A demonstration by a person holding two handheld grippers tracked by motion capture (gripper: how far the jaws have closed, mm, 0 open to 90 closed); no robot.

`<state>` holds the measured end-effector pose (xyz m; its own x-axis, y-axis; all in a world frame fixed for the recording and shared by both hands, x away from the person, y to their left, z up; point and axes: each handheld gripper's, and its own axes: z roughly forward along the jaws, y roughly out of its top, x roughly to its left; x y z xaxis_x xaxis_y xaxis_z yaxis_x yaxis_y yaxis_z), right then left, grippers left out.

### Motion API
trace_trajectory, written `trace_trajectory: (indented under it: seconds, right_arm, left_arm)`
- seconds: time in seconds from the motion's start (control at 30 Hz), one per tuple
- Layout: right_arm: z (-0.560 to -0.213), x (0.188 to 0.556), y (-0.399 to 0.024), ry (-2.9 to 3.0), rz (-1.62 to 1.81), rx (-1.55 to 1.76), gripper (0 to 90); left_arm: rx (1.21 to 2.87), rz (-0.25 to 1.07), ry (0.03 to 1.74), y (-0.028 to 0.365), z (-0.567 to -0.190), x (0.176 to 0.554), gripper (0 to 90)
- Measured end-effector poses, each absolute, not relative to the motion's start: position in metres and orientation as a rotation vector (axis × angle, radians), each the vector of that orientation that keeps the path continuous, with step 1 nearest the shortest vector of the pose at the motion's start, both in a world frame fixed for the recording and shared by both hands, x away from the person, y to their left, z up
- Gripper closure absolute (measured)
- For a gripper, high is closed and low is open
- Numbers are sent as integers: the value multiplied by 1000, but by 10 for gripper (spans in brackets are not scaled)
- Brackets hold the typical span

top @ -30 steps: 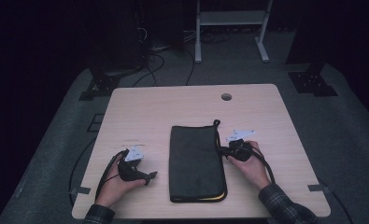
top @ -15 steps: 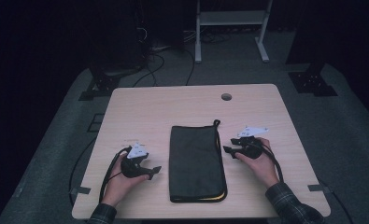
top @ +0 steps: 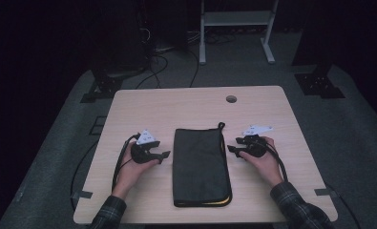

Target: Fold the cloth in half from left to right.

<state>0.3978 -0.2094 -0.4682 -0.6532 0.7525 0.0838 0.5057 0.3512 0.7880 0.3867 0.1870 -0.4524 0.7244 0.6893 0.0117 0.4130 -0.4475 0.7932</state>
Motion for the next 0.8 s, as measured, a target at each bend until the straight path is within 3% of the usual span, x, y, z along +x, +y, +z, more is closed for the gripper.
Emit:
trace_trajectory:
  seconds: [0.4, 0.8]
  right_arm:
    - [-466, 445, -185, 2310, 1242, 1146, 435]
    - [-480, 466, -172, 2349, 1199, 1167, 440]
  left_arm:
    - [2092, 439, 868, 162, -458, 446, 375]
    - [2107, 429, 893, 149, -476, 473, 408]
